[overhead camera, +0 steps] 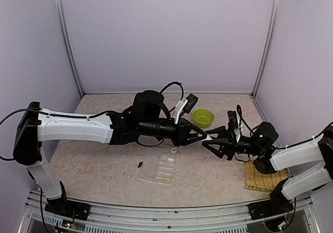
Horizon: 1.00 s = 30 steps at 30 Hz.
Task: Sort the pills into containers
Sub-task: Pass from the left arm to the right
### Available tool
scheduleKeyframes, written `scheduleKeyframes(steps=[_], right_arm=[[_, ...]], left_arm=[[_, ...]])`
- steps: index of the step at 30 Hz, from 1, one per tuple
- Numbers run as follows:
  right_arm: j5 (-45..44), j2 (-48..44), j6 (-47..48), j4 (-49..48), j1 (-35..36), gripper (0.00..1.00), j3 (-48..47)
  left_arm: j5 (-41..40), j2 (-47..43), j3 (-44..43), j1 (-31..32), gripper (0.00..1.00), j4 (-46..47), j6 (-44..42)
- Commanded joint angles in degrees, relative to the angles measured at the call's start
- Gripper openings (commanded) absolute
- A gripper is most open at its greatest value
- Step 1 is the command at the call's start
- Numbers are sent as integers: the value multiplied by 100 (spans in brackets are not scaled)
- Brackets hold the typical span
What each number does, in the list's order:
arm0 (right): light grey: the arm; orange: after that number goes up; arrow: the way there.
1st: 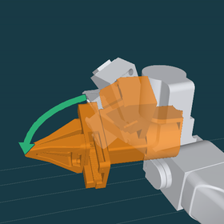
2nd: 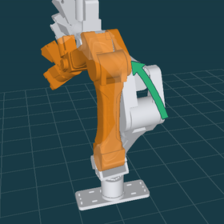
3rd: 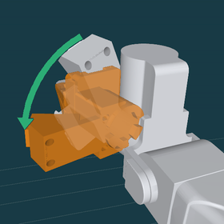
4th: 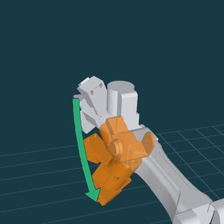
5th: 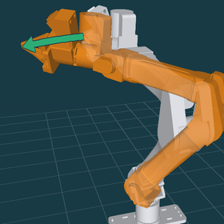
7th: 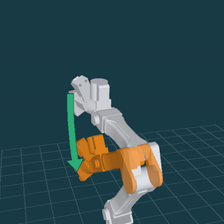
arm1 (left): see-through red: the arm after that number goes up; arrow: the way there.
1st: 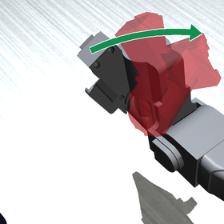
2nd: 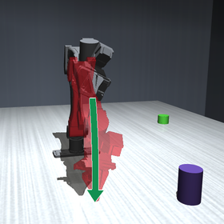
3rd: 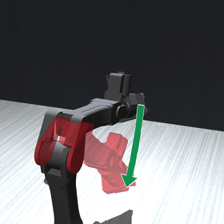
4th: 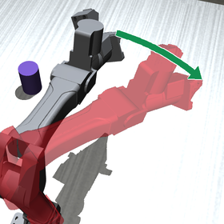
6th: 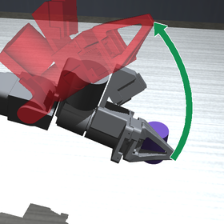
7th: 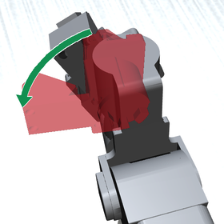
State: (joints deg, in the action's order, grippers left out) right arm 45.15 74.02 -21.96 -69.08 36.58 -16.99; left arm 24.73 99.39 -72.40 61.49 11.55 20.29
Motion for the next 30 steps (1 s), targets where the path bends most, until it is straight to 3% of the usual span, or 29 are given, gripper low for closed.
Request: scheduleKeyframes(steps=[1, 6, 8, 11, 14, 17, 21, 30], right_arm=[[-2, -107, 51, 61, -19, 38, -13], [21, -161, 58, 115, -19, 22, -15], [4, -210, 70, 156, -19, 20, -14], [-66, -344, 121, 282, -19, 20, 2], [-260, -555, 209, 533, -19, 18, 35], [-432, -786, 298, 716, -20, 17, 106], [-648, -1109, 415, 1081, -27, 16, 143], [-1396, -1919, 653, 2127, -28, 16, 228]], left_arm=[[14, -100, -29, 3, 8, 191, -27], [-29, -130, 41, 3, 8, 251, -1], [-38, -144, 61, 3, 14, 275, 16], [-91, -197, 105, -5, 33, 318, 39], [-201, -311, 216, -57, 45, 379, 44], [-378, -456, 422, -171, 72, 478, 274], [-537, -701, 795, -348, 96, 636, 409], [-1767, -482, 777, -432, 99, -602, 104]])
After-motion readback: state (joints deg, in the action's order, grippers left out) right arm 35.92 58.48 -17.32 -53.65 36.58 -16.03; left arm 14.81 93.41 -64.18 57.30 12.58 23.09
